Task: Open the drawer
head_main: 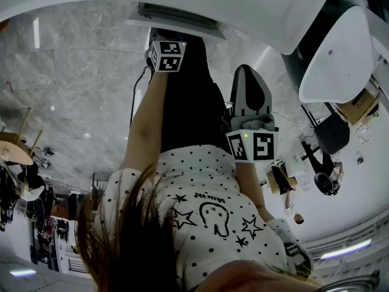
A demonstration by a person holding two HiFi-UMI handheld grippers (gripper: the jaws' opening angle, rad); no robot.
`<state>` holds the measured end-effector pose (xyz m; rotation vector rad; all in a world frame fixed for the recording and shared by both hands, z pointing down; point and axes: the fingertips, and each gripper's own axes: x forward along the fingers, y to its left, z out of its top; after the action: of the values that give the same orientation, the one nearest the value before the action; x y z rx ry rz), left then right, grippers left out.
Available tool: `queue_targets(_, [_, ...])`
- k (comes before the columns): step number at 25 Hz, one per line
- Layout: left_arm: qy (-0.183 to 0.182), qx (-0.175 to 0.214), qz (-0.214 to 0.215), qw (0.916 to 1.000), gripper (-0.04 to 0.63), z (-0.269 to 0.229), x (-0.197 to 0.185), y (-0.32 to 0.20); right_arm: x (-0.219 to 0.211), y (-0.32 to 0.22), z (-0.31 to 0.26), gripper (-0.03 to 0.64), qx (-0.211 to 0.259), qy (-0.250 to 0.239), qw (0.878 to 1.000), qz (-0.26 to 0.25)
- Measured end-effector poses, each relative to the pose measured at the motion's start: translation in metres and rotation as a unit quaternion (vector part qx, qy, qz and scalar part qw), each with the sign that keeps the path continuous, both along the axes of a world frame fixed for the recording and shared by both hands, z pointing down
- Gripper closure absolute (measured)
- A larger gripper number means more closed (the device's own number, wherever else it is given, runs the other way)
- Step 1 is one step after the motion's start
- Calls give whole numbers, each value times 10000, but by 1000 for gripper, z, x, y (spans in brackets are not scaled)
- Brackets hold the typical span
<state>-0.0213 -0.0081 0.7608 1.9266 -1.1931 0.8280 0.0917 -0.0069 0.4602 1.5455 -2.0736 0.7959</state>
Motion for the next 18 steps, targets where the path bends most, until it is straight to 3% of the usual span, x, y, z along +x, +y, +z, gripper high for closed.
queue_targets(5, [22, -127, -126, 9998, 456, -4, -3, 1, -2, -1, -2, 601, 22, -30, 10000, -19])
queue_targets(10, [52, -53, -392, 9992, 465, -19, -8, 3, -4, -5, -9, 601, 108, -90, 9999, -20])
queue_targets(14, [22, 34, -354, 9994, 479, -29, -10, 4, -7, -5, -12, 601, 151, -140, 9998, -40])
queue_targets(18, [-91, 209, -392, 9990, 559, -40, -13, -3, -6, -8, -17, 601, 206, -157, 9997, -41])
